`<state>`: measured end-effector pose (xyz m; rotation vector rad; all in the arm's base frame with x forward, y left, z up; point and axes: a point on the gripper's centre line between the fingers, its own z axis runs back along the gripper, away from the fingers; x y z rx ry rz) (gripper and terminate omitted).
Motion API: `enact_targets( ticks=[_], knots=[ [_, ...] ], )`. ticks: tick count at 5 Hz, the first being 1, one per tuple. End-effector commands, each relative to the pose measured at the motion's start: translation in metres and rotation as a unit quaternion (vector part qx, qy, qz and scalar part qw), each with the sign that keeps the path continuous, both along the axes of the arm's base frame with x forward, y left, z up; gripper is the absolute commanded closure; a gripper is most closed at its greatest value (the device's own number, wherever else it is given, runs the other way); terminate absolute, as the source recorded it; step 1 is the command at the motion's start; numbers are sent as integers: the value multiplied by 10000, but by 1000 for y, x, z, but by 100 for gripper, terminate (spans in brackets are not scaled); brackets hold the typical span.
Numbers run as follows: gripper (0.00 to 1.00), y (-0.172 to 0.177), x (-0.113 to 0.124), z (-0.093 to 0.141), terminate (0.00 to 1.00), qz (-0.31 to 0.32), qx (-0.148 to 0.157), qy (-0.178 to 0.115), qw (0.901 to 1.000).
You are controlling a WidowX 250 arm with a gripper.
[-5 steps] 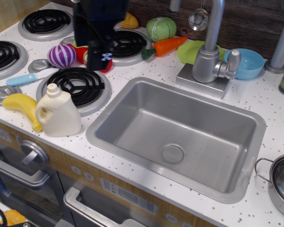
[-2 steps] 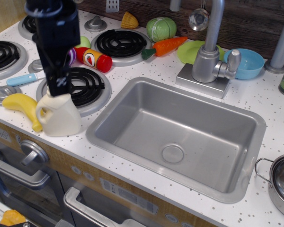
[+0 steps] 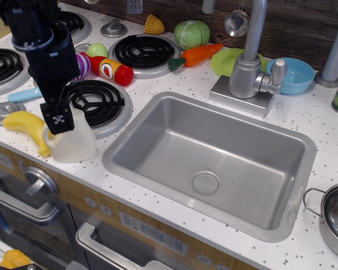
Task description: Put detergent in sink
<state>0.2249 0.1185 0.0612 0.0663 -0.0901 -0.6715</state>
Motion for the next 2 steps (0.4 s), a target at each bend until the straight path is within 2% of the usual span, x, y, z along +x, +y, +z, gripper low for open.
enact_targets(
  ticks=[1,2],
  knots=[
    [100,-5,2,-7,0,-64,2,-324,9995],
    [100,-19,5,1,0,6,-115,-453,9989]
  ],
)
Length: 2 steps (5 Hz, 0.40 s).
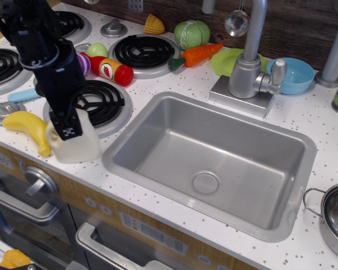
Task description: Put detergent in sink
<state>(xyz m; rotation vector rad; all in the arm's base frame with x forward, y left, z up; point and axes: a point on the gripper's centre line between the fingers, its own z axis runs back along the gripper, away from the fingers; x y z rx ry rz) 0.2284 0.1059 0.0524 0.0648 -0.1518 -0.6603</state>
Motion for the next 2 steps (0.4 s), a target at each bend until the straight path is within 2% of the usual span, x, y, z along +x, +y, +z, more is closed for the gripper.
enact_targets(
  ticks=[1,2],
  knots=[
    [100,-34,13,39,0,297,117,49,9995],
    [100,-73,26,52,0,627,157,79,9979]
  ],
)
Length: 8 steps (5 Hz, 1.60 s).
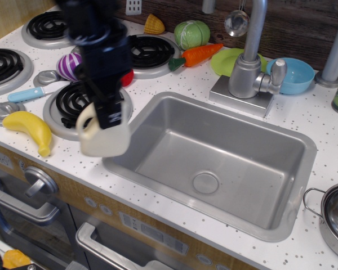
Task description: Put detergent in sink
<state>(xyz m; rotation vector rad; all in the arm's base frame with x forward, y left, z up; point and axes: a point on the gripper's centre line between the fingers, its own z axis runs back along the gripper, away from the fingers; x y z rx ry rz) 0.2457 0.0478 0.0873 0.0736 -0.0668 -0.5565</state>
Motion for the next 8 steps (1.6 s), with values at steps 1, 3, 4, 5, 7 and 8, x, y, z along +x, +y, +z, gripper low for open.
enact_targets(
  ticks=[1,3,4,5,7,8],
  knots=[
    [100,-41,21,0,0,215,-35,-529,9984],
    [100,-64,50,-33,0,134,-168,-909,9956],
    [100,-61,55,-56,0,116,-224,-830,9962],
    [100,-59,52,-67,0,83,-255,-993,9947],
    [0,-57,51,-81,0,-131,-382,-1323,9904],
    [0,-57,51,-81,0,-131,-382,-1323,9904]
  ],
)
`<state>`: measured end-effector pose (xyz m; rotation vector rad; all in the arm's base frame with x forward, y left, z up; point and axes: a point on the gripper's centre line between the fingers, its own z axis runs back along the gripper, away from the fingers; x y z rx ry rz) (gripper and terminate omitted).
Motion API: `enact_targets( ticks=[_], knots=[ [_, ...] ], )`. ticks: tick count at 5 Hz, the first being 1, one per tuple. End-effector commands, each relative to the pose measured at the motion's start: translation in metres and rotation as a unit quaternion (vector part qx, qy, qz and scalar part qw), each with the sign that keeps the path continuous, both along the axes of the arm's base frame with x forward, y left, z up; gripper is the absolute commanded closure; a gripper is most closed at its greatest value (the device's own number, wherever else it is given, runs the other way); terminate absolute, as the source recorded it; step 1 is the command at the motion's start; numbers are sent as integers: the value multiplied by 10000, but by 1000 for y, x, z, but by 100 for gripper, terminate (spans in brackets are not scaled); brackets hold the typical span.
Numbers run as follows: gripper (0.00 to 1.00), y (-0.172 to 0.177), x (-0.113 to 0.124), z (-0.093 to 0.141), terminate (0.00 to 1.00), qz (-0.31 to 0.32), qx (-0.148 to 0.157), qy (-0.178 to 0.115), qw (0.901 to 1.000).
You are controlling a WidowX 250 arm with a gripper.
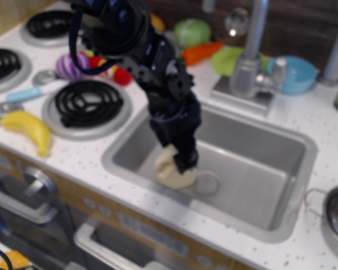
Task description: Put detergent in sink
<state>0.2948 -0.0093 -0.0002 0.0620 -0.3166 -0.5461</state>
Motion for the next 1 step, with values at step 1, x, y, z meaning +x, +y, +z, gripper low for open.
enact_targets(
  ticks=[1],
  knots=[
    [0,0,2,6,100,-107,21,-161,9998]
  ],
)
